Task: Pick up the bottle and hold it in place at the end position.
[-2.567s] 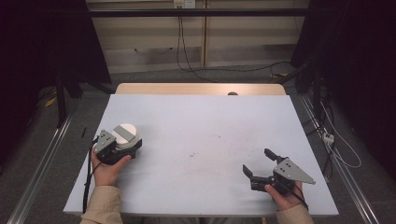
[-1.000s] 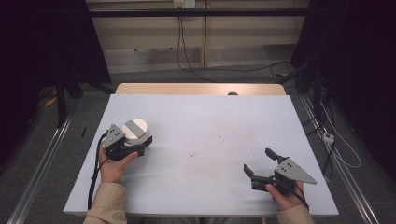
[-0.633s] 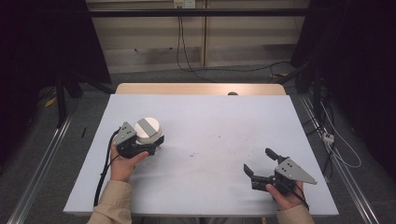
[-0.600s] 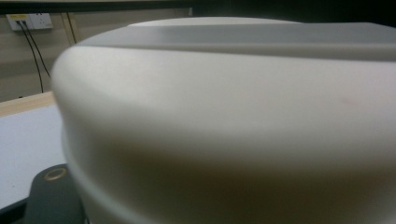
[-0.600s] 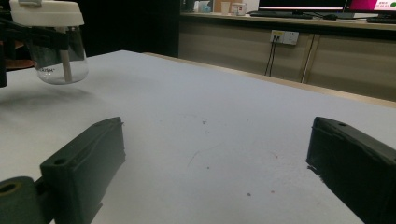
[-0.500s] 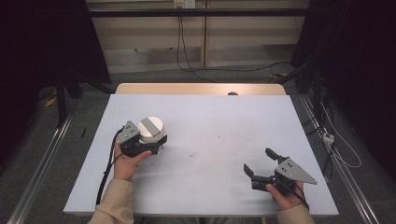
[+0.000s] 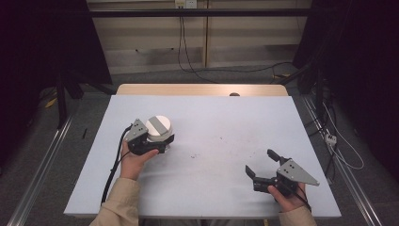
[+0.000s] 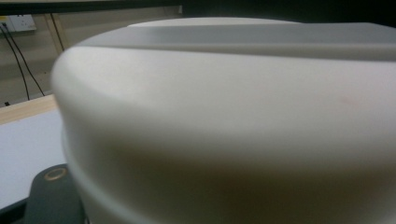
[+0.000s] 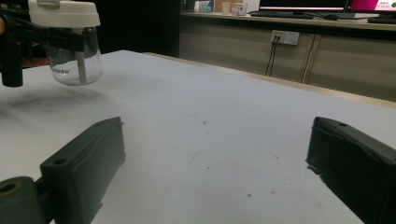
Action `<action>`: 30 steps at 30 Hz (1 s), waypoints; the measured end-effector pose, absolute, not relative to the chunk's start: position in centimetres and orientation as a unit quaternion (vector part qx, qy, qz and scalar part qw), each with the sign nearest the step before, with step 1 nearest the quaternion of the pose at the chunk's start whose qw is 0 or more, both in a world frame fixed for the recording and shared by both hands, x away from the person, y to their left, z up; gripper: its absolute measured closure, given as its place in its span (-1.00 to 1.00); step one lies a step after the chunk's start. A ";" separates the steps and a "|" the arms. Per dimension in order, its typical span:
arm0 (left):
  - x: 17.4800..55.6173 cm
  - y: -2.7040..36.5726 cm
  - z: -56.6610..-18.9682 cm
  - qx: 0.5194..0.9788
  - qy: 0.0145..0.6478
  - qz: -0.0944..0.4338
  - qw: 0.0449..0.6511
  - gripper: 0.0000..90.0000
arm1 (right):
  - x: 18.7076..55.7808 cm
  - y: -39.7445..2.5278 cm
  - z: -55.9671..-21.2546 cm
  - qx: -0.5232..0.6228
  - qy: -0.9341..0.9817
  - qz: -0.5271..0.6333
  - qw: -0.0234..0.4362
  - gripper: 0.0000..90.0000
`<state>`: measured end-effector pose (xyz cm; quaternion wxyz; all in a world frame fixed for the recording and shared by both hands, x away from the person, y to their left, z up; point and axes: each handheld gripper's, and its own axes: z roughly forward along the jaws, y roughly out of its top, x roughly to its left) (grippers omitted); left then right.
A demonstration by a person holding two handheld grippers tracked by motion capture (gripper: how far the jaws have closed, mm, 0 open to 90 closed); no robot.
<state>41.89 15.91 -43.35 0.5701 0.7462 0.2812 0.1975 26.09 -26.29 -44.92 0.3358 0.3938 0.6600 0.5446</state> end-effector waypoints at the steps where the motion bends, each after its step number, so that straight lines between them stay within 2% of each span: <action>1: 42.0 15.6 -43.3 0.748 0.279 0.197 0.569 -0.59 | 26.1 -26.3 -44.9 0.394 0.660 0.545 0.335 -0.92; 30: 43.7 12.6 -43.3 0.750 0.265 0.178 0.579 -0.59 | 26.2 -26.3 -44.9 0.395 0.659 0.544 0.337 -0.92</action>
